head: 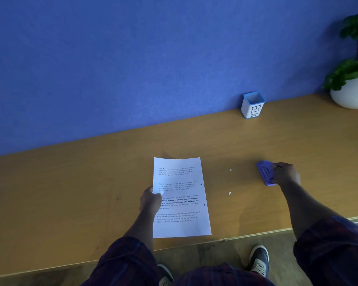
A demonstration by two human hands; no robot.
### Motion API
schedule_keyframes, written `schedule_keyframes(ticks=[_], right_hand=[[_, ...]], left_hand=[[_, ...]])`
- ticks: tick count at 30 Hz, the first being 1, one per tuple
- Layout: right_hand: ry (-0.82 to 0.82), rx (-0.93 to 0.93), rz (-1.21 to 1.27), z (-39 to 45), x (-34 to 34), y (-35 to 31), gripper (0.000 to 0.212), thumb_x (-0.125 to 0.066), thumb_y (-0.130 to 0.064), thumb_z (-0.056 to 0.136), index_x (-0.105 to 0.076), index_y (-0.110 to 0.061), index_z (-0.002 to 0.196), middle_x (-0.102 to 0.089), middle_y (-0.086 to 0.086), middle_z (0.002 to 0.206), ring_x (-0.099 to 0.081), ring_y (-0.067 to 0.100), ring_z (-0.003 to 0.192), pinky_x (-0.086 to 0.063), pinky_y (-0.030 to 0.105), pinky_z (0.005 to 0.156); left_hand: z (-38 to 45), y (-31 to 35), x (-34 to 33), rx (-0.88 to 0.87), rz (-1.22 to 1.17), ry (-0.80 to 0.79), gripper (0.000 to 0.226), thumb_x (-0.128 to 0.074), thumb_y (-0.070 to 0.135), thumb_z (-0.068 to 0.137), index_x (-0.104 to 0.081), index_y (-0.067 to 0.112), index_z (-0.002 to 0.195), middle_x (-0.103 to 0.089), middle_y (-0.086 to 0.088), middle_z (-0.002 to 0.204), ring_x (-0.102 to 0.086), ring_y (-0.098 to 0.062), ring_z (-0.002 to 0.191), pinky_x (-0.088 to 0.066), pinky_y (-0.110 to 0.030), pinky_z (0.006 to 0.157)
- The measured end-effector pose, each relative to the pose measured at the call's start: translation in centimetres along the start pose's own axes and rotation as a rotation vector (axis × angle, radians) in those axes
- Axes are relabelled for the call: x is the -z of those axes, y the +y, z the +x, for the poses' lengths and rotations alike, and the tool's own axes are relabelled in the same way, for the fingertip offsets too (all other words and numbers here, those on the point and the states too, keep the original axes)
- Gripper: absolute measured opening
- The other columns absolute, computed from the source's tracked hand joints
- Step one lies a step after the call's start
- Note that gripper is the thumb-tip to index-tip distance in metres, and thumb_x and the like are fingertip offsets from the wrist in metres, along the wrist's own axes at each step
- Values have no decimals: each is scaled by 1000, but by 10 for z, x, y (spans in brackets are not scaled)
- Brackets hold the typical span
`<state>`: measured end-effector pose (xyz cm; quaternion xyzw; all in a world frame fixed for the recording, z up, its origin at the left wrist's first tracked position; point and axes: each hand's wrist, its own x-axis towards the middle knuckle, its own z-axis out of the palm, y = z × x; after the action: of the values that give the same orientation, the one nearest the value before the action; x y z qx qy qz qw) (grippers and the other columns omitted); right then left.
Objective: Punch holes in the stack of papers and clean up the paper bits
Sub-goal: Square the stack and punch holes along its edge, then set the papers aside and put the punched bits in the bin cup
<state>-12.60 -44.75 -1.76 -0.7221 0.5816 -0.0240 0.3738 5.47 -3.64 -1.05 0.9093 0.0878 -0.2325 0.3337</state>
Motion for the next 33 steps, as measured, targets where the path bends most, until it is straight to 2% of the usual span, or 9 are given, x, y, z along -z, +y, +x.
schedule_keyframes(ticks=[3,5,8,12,15,17,21,26,33], right_hand=[[53,-43,-39,-7,-1,-7,32,-48,-29,99,-71,-21,119,-69,16,112,-61,37,95,-46,35,77],[160,-71,-129,-18,-5,-13,35,-49,-33,98,-64,-23,128,-58,16,129,-57,39,112,-47,42,89],[311,108,-144,-39,-21,-23,40,-56,-31,92,-61,-20,130,-52,17,133,-53,41,117,-45,46,96],[-23,343,58,-67,-53,-49,33,-67,-31,91,-64,-18,121,-69,9,115,-66,33,101,-52,39,84],[-325,353,166,-89,-74,-76,55,-76,-45,85,-57,-19,130,-69,3,114,-66,23,103,-54,38,90],[-450,360,341,-99,-83,-95,64,-79,-47,82,-55,-17,133,-68,2,118,-67,20,106,-55,37,92],[-694,449,669,-110,-83,-127,38,-79,-27,86,-70,-12,119,-76,4,116,-72,25,108,-60,37,84],[-702,485,904,-118,-79,-161,27,-74,-7,88,-72,0,115,-75,17,114,-73,31,101,-58,41,84],[-535,723,892,-143,-61,-182,10,-76,-19,89,-80,-22,98,-80,1,101,-77,17,91,-59,27,71]], left_hand=[[0,1,1,8,5,-2,40,-52,15,91,-67,27,125,-74,3,108,-68,-13,73,-60,-33,70],[0,1,1,11,-5,-1,38,-53,15,91,-68,28,124,-74,3,106,-68,-13,73,-60,-33,72],[0,2,0,18,-60,0,33,-58,18,92,-70,27,121,-71,5,97,-66,-10,71,-56,-25,61],[5,9,2,-20,-218,-14,19,-62,12,92,-72,16,109,-73,-3,98,-62,-10,71,-43,-18,53],[8,25,7,-113,-358,-60,9,-66,6,94,-70,10,100,-69,0,86,-64,-21,79,-49,-22,59],[9,37,14,-168,-464,-110,6,-68,4,94,-70,7,98,-72,-3,91,-67,-25,90,-58,-34,75],[11,57,29,-231,-617,-175,11,-71,4,93,-70,3,104,-75,-16,110,-71,-33,98,-57,-55,93],[6,74,50,-350,-757,-264,31,-76,4,88,-69,0,118,-75,-19,117,-72,-36,105,-60,-48,90],[-6,89,66,-488,-828,-290,32,-79,2,84,-77,12,114,-77,-9,118,-73,-25,110,-60,-35,93]])
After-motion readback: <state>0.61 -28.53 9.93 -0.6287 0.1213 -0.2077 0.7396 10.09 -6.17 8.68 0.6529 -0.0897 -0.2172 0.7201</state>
